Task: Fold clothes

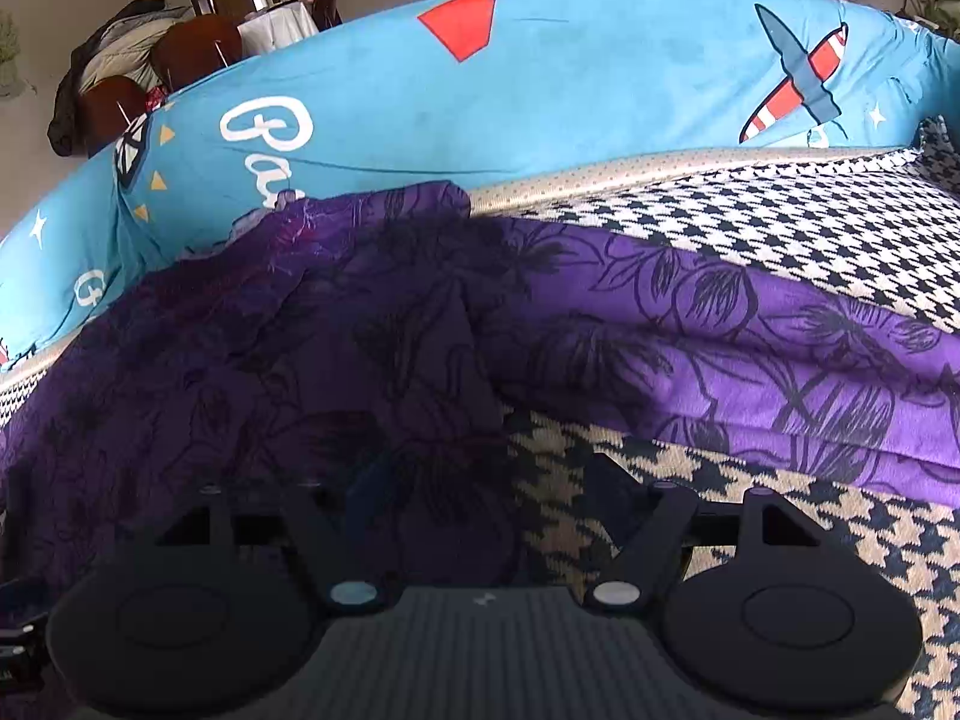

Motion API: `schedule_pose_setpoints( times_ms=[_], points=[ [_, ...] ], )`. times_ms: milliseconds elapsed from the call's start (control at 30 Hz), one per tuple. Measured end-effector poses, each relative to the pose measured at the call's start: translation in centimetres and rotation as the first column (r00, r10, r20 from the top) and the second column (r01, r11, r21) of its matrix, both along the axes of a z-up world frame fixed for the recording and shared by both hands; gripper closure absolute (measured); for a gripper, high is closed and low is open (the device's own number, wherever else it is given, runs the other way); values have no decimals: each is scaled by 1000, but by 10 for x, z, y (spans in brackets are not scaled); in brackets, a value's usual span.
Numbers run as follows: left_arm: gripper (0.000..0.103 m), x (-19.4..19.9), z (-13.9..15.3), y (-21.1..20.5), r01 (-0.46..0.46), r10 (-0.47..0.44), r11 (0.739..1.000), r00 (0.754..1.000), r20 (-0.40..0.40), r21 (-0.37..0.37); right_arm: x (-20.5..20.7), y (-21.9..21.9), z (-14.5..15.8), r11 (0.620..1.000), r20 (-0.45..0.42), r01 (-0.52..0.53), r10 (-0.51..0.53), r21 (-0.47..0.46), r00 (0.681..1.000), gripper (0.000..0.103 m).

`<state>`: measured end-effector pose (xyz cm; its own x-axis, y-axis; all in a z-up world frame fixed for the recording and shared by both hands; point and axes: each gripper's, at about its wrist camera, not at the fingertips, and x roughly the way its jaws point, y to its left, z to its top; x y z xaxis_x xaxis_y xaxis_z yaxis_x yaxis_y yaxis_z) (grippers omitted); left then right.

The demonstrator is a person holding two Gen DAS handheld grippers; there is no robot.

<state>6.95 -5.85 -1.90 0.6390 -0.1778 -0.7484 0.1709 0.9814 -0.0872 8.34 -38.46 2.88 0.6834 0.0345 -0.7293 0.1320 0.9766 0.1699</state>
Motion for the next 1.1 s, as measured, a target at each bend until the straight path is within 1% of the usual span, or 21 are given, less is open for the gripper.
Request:
schedule_pose_setpoints(
  times_ms=[67, 133, 167, 200, 233, 300, 400, 533, 600, 633, 667, 733, 800, 867, 933, 1000, 1100],
  points=[
    [0, 0, -1, -1, 3, -3, 1000, 1000, -2, 8, -3, 6, -4, 1000, -13, -17, 16, -19, 1000, 32],
    [0, -1, -1, -1, 9, -9, 1000, 1000, -3, 14, -7, 15, -7, 994, -1, -20, 20, -103, 1000, 52],
    [0, -1, -1, -2, 12, -12, 1000, 1000, -4, 16, -9, 20, -8, 989, 4, -22, 22, -145, 1000, 67],
    [0, -2, -1, -2, 15, -15, 1000, 1000, -5, 18, -11, 21, -8, 989, 15, -27, 29, -147, 999, 89],
    [0, -2, -1, -2, 18, -18, 1000, 1000, -5, 21, -14, 19, -6, 991, 21, -11, 13, -130, 1000, 94],
    [0, -6, 1, -1, 28, -28, 999, 1000, -12, 21, -19, 14, -1, 995, 33, 21, -18, -95, 999, 95],
    [0, -15, 4, 2, 52, -52, 998, 999, -7, 32, -30, 6, 4, 992, 48, 78, -73, -100, 996, 96],
    [0, -29, 5, 8, 55, -55, 997, 998, 6, 46, -35, 0, -2, 983, 20, 140, -139, -120, 990, 99],
    [0, -35, 4, 12, 60, -60, 998, 998, -10, 35, -36, -4, -7, 976, 9, 175, -175, -133, 985, 94],
    [0, -40, 3, 14, 56, -56, 998, 998, -11, 36, -39, -9, -6, 979, 11, 181, -180, -94, 984, 93],
    [0, -44, 3, 16, 52, -51, 998, 999, -13, 38, -41, -14, -3, 984, 7, 177, -176, -38, 984, 88],
    [0, -53, 2, 20, 39, -39, 999, 999, -12, 38, -52, -20, 2, 985, 14, 171, -172, 24, 985, 84],
    [0, -62, 1, 23, 29, -28, 999, 1000, -9, 36, -64, -19, 4, 985, 17, 171, -171, 13, 985, 75],
    [0, -69, 1, 27, 22, -22, 999, 1000, -2, 42, -77, -18, 6, 985, 19, 170, -170, 2, 985, 70],
    [0, -76, 0, 30, 15, -15, 999, 1000, 5, 49, -90, -17, 8, 985, 22, 170, -170, -9, 985, 68],
    [0, -83, 0, 33, 8, -8, 998, 1000, 12, 55, -103, -17, 8, 985, 19, 171, -171, -4, 985, 64],
    [0, -93, -1, 38, -3, 2, 998, 1000, 23, 65, -120, -19, 7, 985, 12, 174, -174, 10, 985, 61]
  ],
)
